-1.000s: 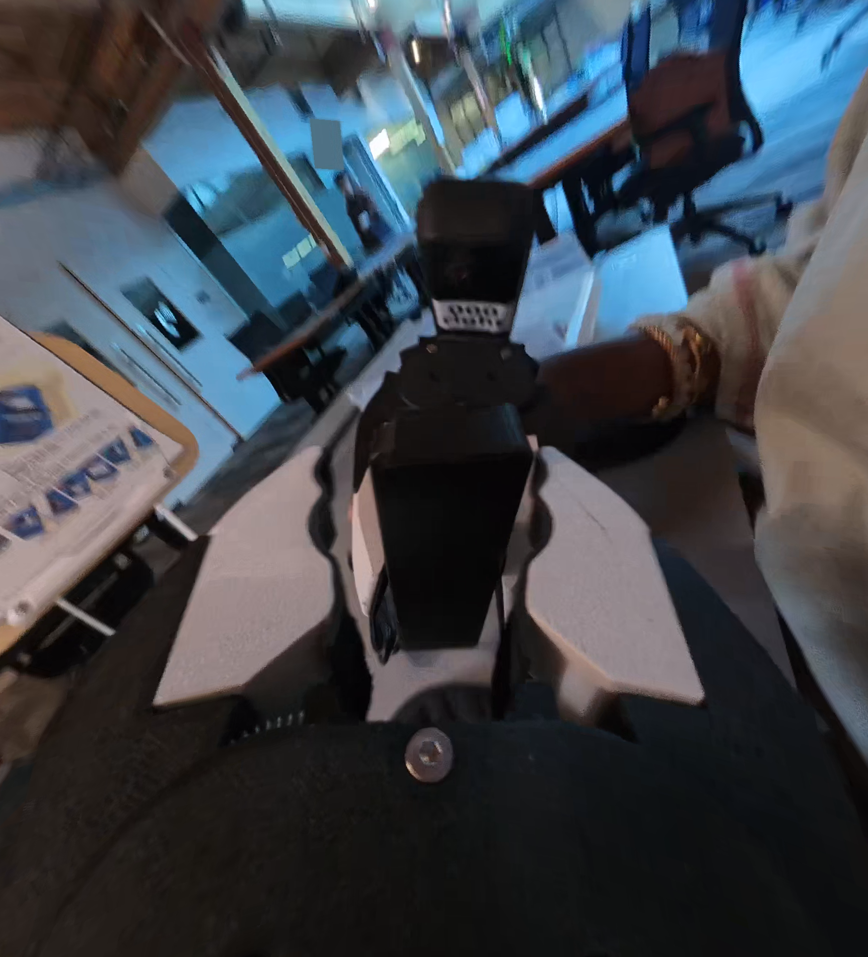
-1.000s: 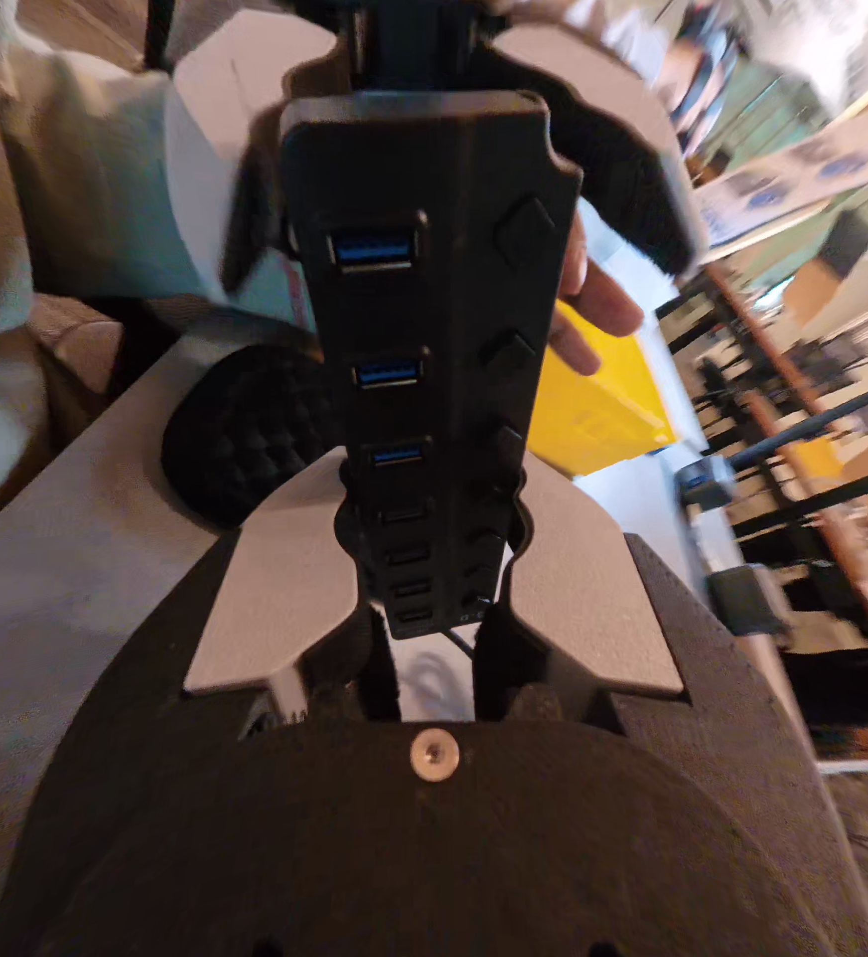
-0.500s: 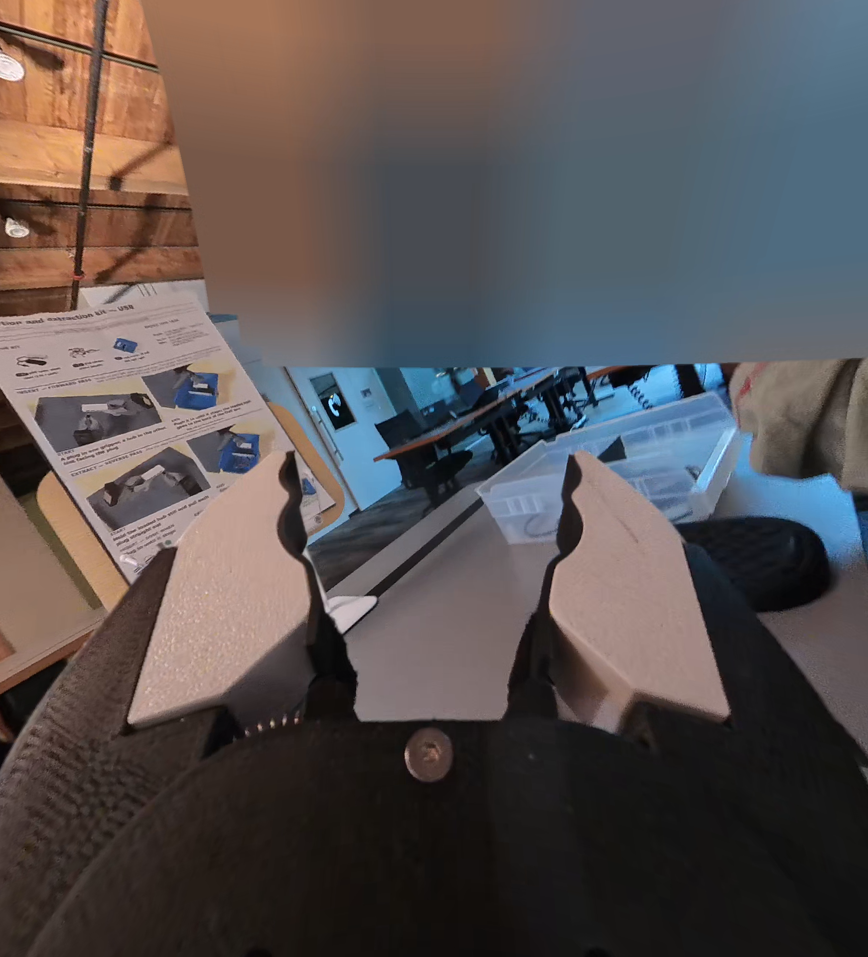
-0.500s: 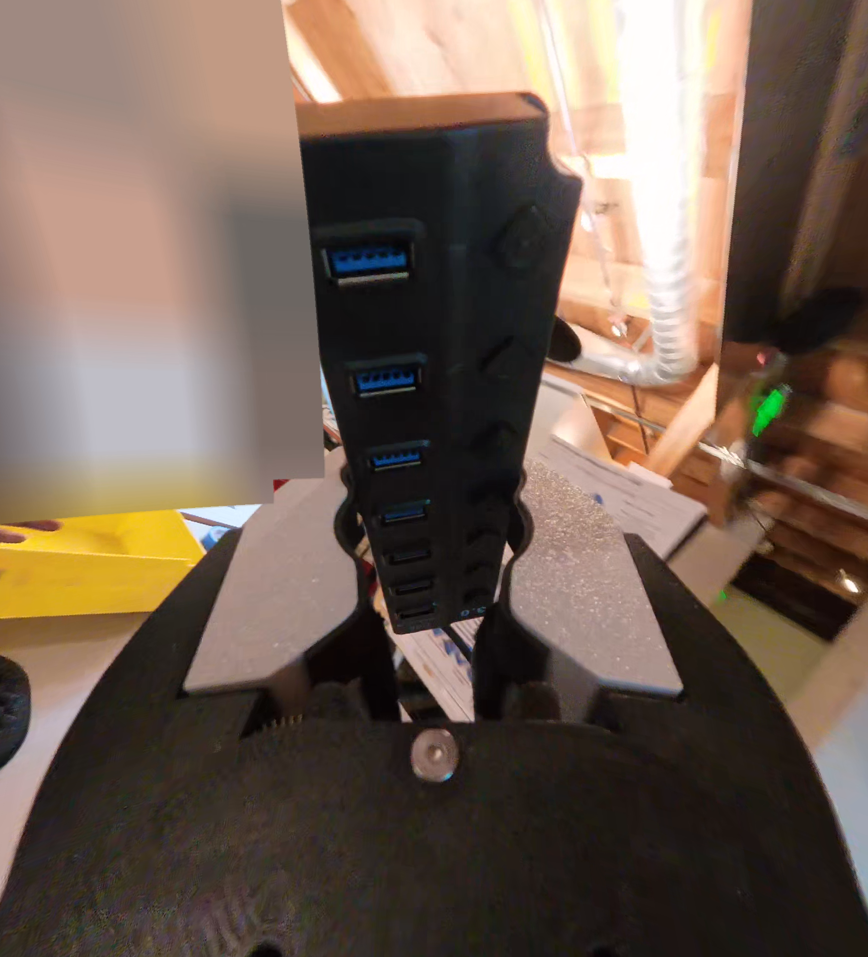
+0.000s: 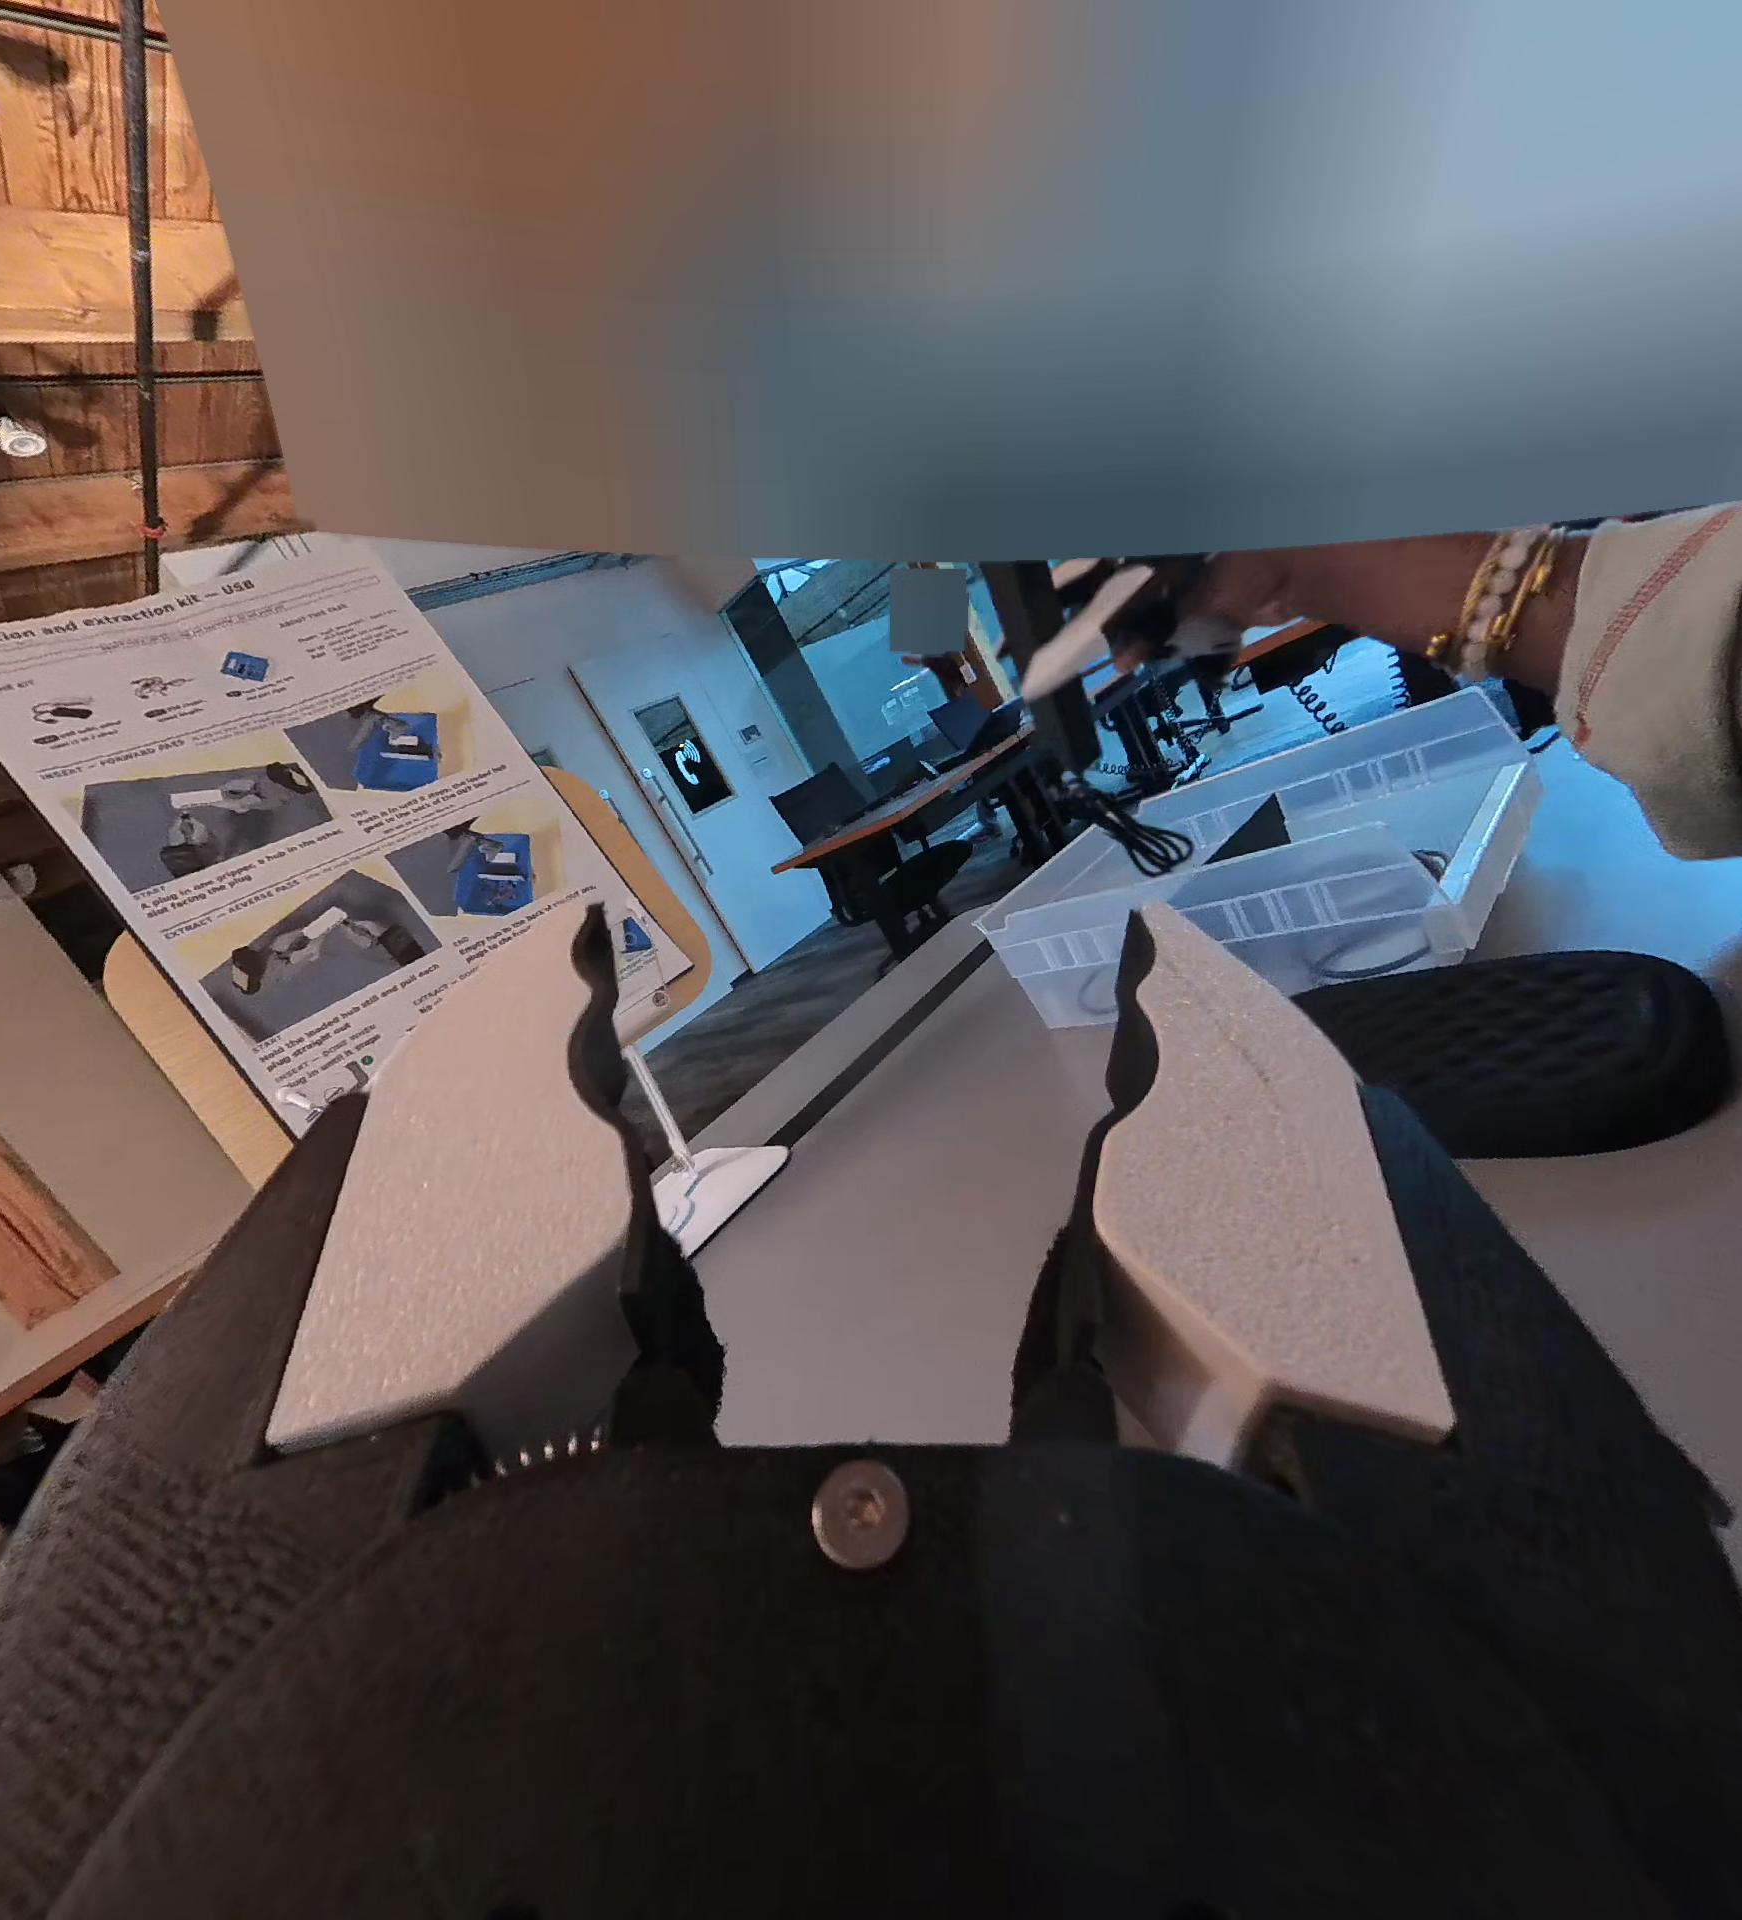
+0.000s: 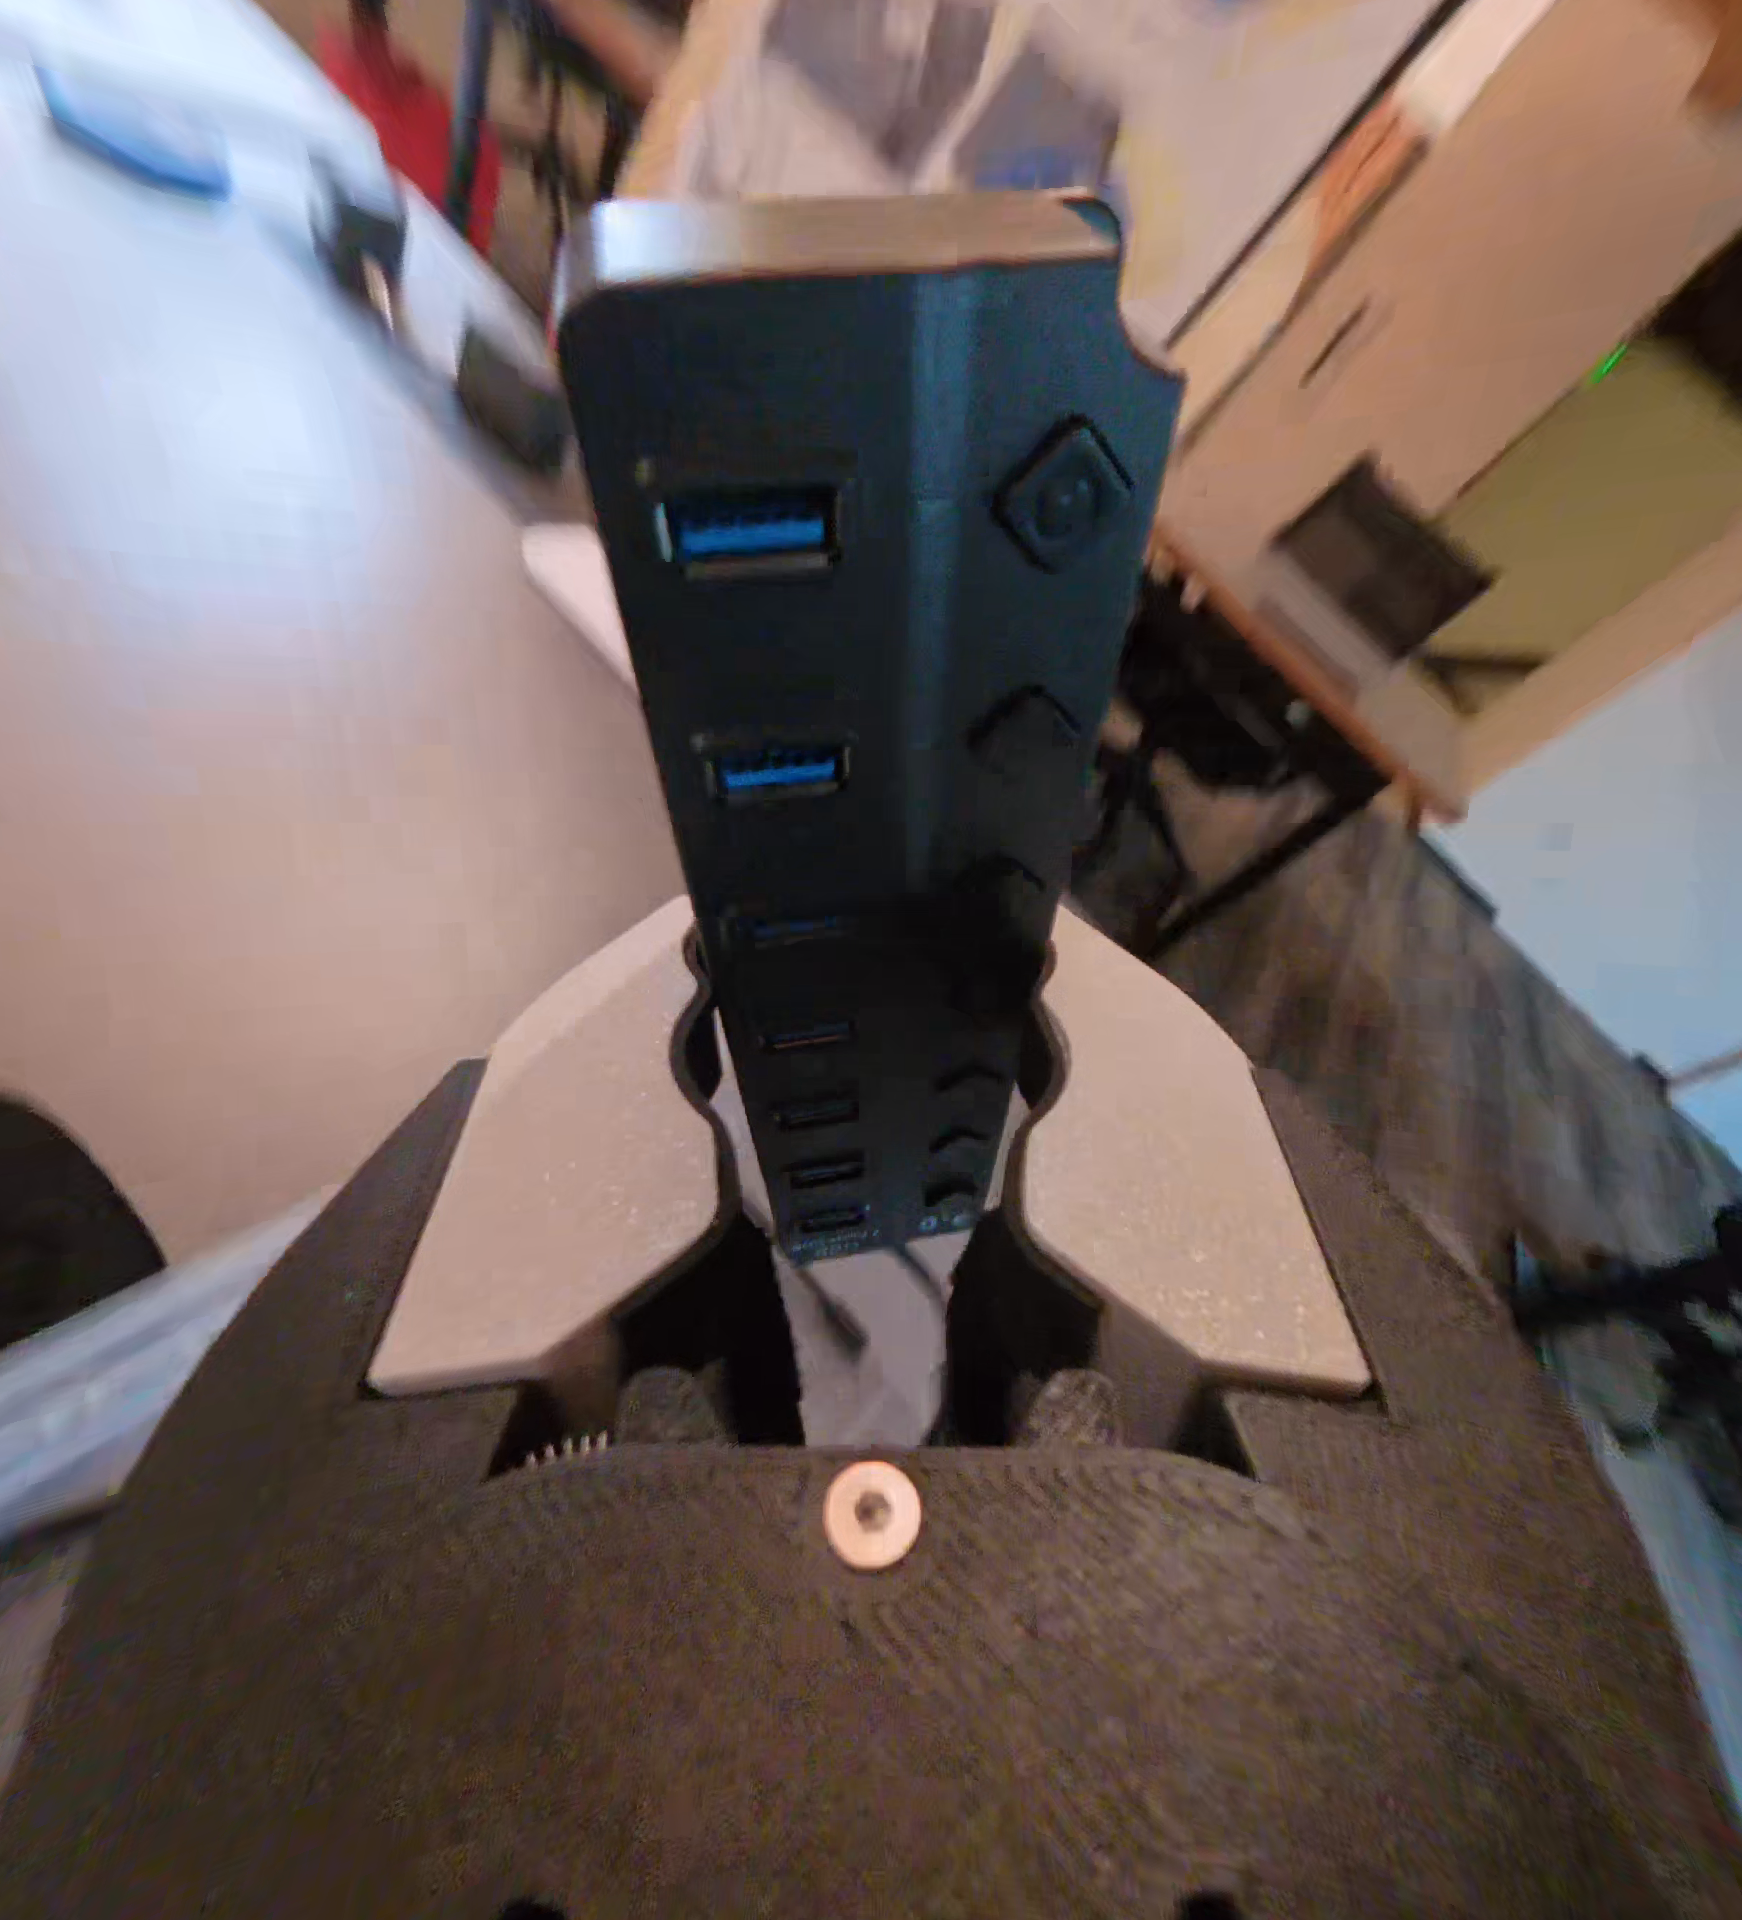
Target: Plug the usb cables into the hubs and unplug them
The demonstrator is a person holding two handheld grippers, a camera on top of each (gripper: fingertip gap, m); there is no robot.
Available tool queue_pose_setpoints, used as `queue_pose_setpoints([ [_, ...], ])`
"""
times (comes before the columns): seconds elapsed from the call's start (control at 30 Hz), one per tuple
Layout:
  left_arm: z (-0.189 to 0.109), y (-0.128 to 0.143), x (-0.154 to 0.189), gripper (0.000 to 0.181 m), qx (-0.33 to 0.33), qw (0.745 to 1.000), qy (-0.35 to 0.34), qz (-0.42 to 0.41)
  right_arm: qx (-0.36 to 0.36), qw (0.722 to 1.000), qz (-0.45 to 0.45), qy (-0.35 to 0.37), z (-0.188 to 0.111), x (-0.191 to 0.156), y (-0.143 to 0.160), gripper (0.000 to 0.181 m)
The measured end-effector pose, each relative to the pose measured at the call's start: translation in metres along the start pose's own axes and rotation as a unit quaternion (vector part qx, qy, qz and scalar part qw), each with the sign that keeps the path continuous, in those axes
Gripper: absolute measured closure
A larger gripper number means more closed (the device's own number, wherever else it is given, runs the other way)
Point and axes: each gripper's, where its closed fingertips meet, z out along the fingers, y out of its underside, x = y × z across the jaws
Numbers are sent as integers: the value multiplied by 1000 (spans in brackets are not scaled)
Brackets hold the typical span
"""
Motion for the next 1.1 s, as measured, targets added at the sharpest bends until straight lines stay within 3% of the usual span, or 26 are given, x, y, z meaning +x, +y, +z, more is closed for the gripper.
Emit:
queue_pose_setpoints([
  [0.17, 2, 1, -2, 90, -8, 1000, -7, 13, -203, 976, -17, -75, 32, -24, 91, 126],
  [0.27, -1, -3, -5, 90, -15, 999, -16, 31, -356, 925, -36, -124, 38, -37, 151, 96],
  [0.33, -4, -6, -8, 90, -20, 999, -21, 42, -368, 913, 2, -175, 45, -54, 168, 100],
  [0.47, -9, -8, -16, 91, -28, 998, -33, 49, -322, 918, 117, -201, 54, -59, 166, 109],
  [0.53, -11, -7, -19, 91, -34, 997, -39, 54, -321, 918, 146, -180, 51, -50, 173, 113],
  [0.67, -14, -4, -23, 91, -45, 996, -45, 59, -364, 914, 157, -90, 27, -19, 193, 90],
  [0.8, -15, 0, -26, 91, -52, 996, -49, 57, -336, 930, 150, 18, -8, 24, 177, 80],
  [0.87, -15, 3, -27, 91, -59, 995, -50, 60, -353, 920, 104, 133, -40, 63, 169, 82],
  [0.93, -15, 6, -27, 91, -65, 995, -51, 64, -347, 918, 46, 185, -62, 78, 146, 83],
  [1.0, -15, 9, -27, 91, -70, 994, -52, 66, -274, 951, 30, 142, -55, 53, 110, 95],
  [1.1, -14, 12, -26, 91, -76, 994, -51, 67, -135, 990, 31, -21, -28, -33, 57, 102],
])
